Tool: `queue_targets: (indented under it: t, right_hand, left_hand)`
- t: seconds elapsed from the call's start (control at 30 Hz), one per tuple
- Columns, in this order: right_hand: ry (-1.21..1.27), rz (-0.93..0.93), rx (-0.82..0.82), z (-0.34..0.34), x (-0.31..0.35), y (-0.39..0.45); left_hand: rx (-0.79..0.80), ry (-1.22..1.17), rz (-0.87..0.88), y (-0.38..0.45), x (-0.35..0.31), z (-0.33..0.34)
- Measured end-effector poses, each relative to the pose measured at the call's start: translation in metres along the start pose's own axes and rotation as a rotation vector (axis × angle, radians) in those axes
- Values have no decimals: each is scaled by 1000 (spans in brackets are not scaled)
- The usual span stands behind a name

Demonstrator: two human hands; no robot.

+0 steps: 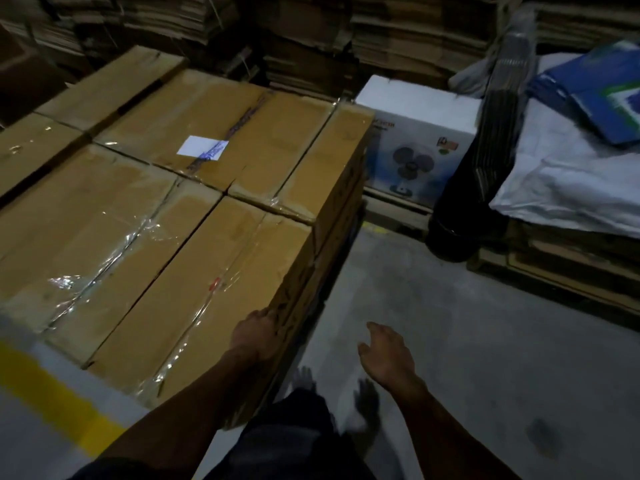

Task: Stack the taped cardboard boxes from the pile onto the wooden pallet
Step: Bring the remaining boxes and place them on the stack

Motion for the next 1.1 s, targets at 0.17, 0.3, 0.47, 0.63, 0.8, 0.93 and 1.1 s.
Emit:
queue_targets:
  t: [0.17, 0.3, 0.47, 0.63, 0.8, 0.93, 1.1]
  right_hand:
    - [-54, -99, 23, -42, 17, 73]
    - [-91, -165, 35, -84, 38, 155]
    - [-157, -187, 101, -145, 71, 256]
    - [-210, -243, 65, -216, 118, 339]
    - [-263, -316, 54, -261, 157, 424]
    - [-284, -337, 74, -290, 177, 496]
    - [-260, -362, 40, -334, 192, 599]
  left_hand:
    - [-51, -74, -55, 66, -17, -29]
    - [-120, -159, -95, 145, -27, -60]
    - [-139, -194, -185, 229, -28, -102]
    - [-170, -308, -277, 274, -15, -142]
    - [-163, -393, -453, 299, -6, -148]
    - [-179, -554, -661, 311, -5, -136]
    - [-257, -838, -1042, 324, -13, -118]
Point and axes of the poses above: each hand's wrist, its own y-axis towards the middle knuckle, its own z-axis out of the palm, x = y × z, the point moved 8 cm from there along y, towards the middle knuckle, and after that the axes turned 6 degrees about -z, right-handed, at the moved point
